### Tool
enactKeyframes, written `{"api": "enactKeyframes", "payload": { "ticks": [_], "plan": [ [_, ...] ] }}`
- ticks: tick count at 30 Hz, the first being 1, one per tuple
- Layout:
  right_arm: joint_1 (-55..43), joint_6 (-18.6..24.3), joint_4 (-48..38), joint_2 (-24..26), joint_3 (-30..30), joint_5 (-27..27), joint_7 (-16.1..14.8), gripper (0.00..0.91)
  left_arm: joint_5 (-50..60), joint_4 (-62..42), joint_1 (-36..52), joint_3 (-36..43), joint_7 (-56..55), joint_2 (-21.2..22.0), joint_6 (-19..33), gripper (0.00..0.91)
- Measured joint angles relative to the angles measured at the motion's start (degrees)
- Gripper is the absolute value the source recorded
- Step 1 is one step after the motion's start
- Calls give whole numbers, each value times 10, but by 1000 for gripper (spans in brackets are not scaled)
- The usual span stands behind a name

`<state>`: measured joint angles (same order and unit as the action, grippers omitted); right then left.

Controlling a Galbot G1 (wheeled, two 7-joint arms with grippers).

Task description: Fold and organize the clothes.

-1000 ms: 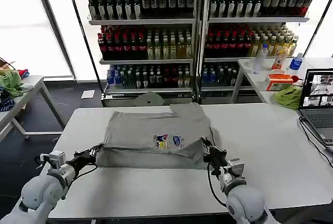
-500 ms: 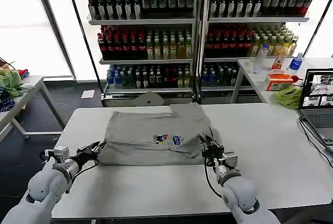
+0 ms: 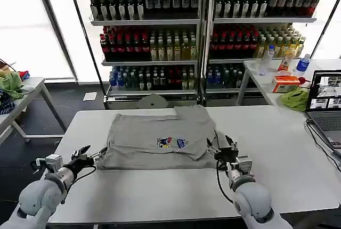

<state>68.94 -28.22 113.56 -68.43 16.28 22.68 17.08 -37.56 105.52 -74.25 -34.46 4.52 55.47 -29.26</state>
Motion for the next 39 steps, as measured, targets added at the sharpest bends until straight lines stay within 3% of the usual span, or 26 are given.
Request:
{"api": "enactKeyframes", "payload": {
  "ticks": [5, 9, 11, 13, 14, 15, 16, 17, 18, 20, 39],
  "plan": [
    [17, -18, 6, -7, 0, 8, 40, 897, 5, 12, -24, -2, -4, 9, -1, 907],
    [28, -27, 7, -6, 0, 15, 57, 846, 4, 15, -31, -1, -6, 10, -4, 907],
    [31, -31, 7, -5, -3, 19, 64, 776, 1, 18, -33, -1, -6, 11, -4, 907],
    [31, -34, 6, -7, -7, 21, 68, 645, -2, 19, -34, 1, -6, 12, -4, 907],
    [32, -35, 5, -8, -9, 22, 71, 504, -3, 19, -34, 2, -7, 13, -4, 907],
    [32, -37, 3, -9, -11, 23, 72, 353, -4, 19, -34, 3, -7, 15, -4, 907],
    [32, -38, 2, -10, -12, 23, 73, 60, -5, 18, -34, 5, -7, 16, -4, 907],
    [31, -39, -1, -12, -14, 23, 74, 0, -7, 17, -33, 6, -7, 16, -3, 524],
    [31, -40, -3, -13, -16, 23, 75, 0, -9, 15, -32, 7, -7, 17, -3, 292],
    [30, -41, -7, -13, -20, 24, 75, 0, -13, 13, -30, 9, -8, 18, -4, 0],
    [24, -45, -32, -14, -38, 32, 64, 0, -41, -4, -35, 3, 2, 19, -8, 10]
  ]
}}
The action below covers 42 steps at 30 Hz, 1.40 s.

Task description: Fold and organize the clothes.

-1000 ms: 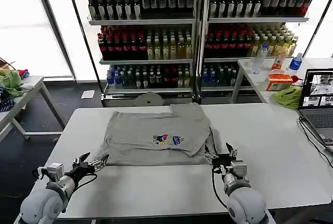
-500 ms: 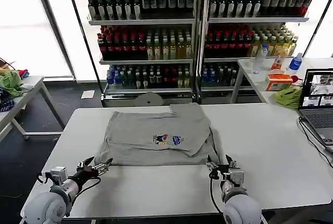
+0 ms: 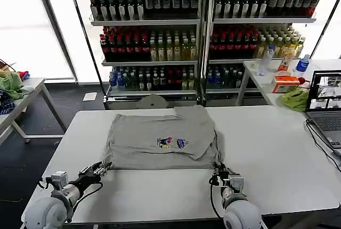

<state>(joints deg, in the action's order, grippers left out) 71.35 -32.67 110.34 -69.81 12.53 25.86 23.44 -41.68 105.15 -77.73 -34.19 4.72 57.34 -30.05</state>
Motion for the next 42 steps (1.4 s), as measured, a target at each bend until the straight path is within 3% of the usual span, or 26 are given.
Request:
{"api": "enactKeyframes", "payload": {
  "ticks": [23, 42],
  "plan": [
    [59, -5, 65, 37, 24, -14, -74, 0, -3, 55, -84, -54, 4, 9, -1, 10],
    [169, 1, 141, 72, 54, -44, -112, 0, 20, 162, -211, -136, 3, 43, -26, 10]
  ]
}}
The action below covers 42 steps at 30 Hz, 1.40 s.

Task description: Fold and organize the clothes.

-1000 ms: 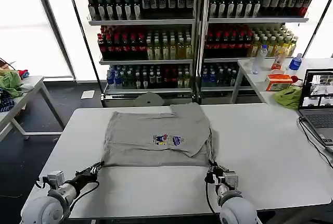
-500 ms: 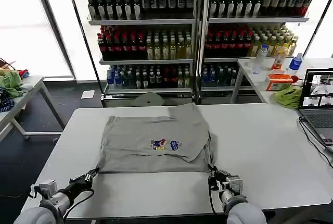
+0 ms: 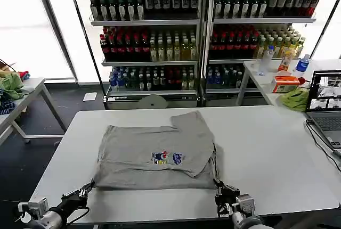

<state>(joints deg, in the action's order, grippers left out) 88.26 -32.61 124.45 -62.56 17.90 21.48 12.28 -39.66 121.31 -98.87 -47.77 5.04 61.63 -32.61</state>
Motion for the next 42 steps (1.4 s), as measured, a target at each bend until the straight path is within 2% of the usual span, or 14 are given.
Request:
{"api": "enactKeyframes", "payload": {
  "ticks": [4, 5, 6, 7, 18, 27, 33, 42],
  "plan": [
    [16, 1, 9, 4, 9, -3, -7, 0, 4, 19, -30, -16, 5, 8, -1, 0],
    [19, 2, 10, 4, 10, -4, -8, 191, 6, 23, -37, -19, 6, 11, -1, 10],
    [21, 1, 10, 4, 11, -5, -9, 635, 7, 26, -43, -21, 5, 13, -2, 10],
    [23, 1, 11, 4, 11, -6, -9, 907, 8, 29, -49, -22, 5, 15, -2, 907],
    [31, -2, 24, 1, 24, -9, -9, 907, 18, 56, -106, -49, 4, 26, -4, 907],
    [3, -4, 30, 11, 59, 28, -13, 907, 3, 58, -112, -85, 4, 7, -4, 907],
    [-77, -6, -5, 26, 62, 71, -33, 907, -21, 37, -83, -101, 0, -35, -5, 907],
    [-268, -7, -142, 17, 0, 106, -83, 907, -42, -43, 29, -50, 15, -118, -5, 907]
  ]
}}
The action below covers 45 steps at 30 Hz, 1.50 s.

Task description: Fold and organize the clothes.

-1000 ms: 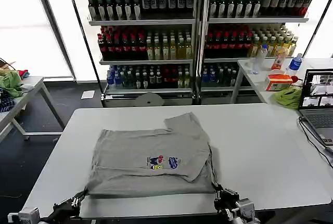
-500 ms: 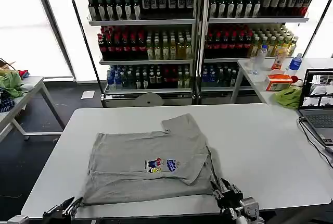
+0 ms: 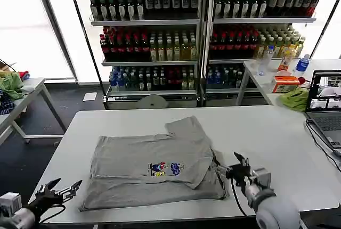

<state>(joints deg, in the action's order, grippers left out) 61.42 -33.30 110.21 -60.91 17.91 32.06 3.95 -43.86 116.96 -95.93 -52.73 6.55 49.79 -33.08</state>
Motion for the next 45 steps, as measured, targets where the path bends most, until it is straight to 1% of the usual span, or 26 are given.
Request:
{"api": "enactKeyframes", "payload": {
  "ticks": [6, 14, 18, 23, 24, 25, 26, 27, 28, 30, 36, 45],
  "plan": [
    [-130, 0, -130, -35, -48, 2, -28, 907, 2, -87, 121, 79, 20, -22, 0, 907],
    [-271, 1, -314, -100, -75, -32, -53, 907, 10, -208, 281, 193, 42, -31, 4, 907],
    [-310, 2, -389, -133, -79, -53, -61, 907, 15, -273, 357, 247, 50, -28, 10, 907],
    [-343, 2, -455, -170, -85, -75, -66, 907, 20, -348, 440, 305, 56, -17, 15, 907],
    [-348, 2, -467, -177, -85, -78, -67, 877, 20, -359, 454, 315, 57, -16, 16, 907],
    [-353, 2, -476, -182, -85, -80, -67, 655, 21, -372, 469, 325, 58, -13, 16, 907],
    [-358, 2, -484, -188, -85, -82, -67, 524, 21, -382, 481, 334, 58, -11, 17, 907],
    [-362, 2, -493, -193, -85, -85, -67, 252, 22, -393, 495, 343, 58, -9, 17, 907],
    [-366, 2, -500, -197, -85, -87, -68, 60, 22, -402, 505, 350, 58, -7, 17, 907],
    [-372, 2, -514, -207, -87, -91, -68, 0, 23, -419, 526, 364, 59, -4, 18, 907],
    [-385, 2, -547, -226, -90, -101, -74, 0, 27, -462, 565, 393, 62, 8, 21, 907],
    [-391, 2, -559, -234, -95, -102, -78, 0, 27, -486, 584, 407, 65, 11, 20, 907]
  ]
}}
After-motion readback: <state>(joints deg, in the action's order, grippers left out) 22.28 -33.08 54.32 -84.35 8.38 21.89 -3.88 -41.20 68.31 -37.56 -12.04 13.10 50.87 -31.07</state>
